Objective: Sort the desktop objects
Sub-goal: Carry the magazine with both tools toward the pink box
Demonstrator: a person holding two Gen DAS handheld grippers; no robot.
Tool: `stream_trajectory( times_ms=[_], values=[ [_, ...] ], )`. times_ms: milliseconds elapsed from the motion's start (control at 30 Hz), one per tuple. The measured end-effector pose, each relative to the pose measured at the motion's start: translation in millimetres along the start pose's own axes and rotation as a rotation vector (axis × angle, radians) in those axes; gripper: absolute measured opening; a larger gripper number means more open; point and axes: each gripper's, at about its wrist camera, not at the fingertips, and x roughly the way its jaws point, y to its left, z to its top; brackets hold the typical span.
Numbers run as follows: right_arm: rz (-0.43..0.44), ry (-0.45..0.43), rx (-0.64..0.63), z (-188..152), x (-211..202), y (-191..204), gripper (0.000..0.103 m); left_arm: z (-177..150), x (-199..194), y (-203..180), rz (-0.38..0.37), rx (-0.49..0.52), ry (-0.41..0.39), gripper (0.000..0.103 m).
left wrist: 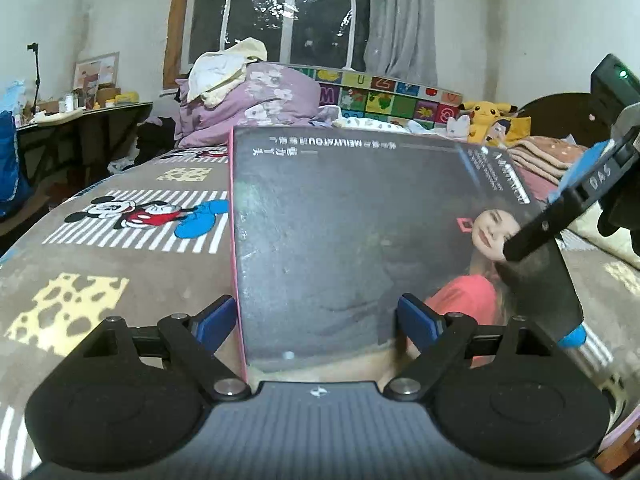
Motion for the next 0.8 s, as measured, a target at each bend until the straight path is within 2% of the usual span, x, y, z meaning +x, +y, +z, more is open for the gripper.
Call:
stream_trajectory(
  times_ms=[200, 400, 567, 800],
  values=[
    [0.0, -0.038, 0.109, 22, -17, -7, 0.103, 42, 6, 4, -0.017, 0.025, 0.005, 0.088],
    [-0.005, -0.084, 0.235, 40, -14, -10, 0.103, 84, 27, 15, -0.027, 0.042, 0.032, 0.088],
    [-0.056, -0.094, 0.213, 62, -7, 1, 0.103, 110, 51, 25, -0.008, 0.039, 0.074, 0.088],
    [-0.009, -0.128, 0.336, 93, -3, -24, 0.103, 141, 86, 38, -0.028, 0.022, 0.119, 0.088]
  ],
)
